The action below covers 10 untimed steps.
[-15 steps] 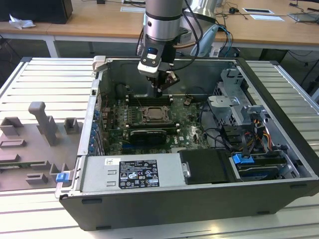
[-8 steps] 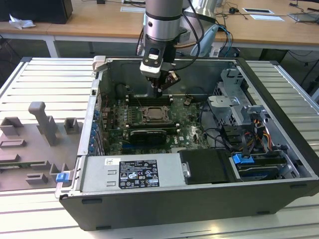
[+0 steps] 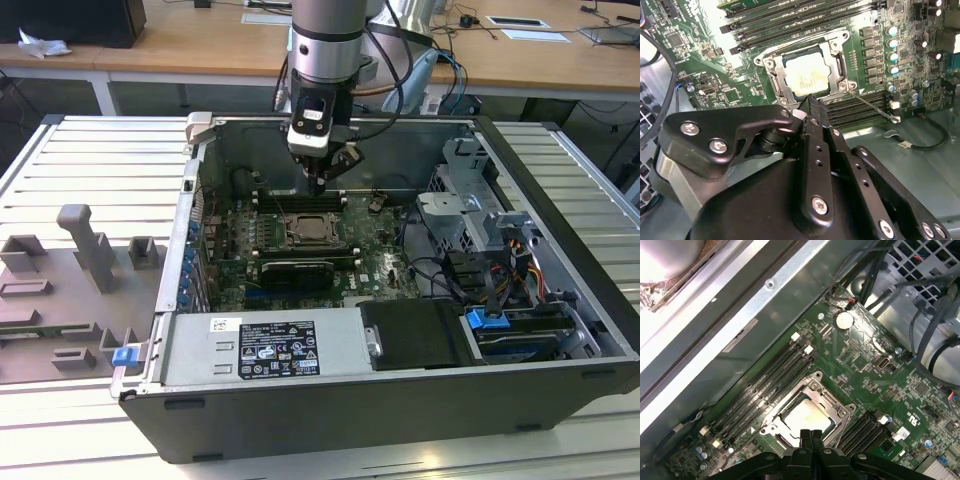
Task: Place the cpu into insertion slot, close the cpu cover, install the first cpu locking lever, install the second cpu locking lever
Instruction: 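Install the first cpu locking lever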
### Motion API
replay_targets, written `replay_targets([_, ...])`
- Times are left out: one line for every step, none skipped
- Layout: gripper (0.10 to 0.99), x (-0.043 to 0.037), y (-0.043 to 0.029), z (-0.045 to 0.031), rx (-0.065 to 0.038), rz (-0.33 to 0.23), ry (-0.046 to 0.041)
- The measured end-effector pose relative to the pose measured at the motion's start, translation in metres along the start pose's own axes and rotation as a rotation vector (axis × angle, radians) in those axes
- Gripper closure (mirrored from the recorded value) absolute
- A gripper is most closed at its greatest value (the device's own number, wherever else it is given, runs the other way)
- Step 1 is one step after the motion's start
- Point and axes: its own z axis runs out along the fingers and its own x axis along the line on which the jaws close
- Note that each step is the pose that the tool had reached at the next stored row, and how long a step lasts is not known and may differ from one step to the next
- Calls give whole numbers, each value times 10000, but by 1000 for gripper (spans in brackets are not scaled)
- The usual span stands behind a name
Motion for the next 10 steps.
replay_targets([980,0,0,0,-1,-169,2])
replay_targets([980,0,0,0,0,-302,3])
replay_targets([980,0,0,0,-1,-508,5])
replay_targets([980,0,0,0,0,-670,7])
replay_targets([980,0,0,0,-1,-887,10])
replay_targets([980,0,0,0,-1,-966,11])
replay_targets([980,0,0,0,-1,-1044,11])
replay_targets([980,0,0,0,-2,-1156,13])
replay_targets([980,0,0,0,-1,-1221,14])
replay_targets([980,0,0,0,-1,-1360,16])
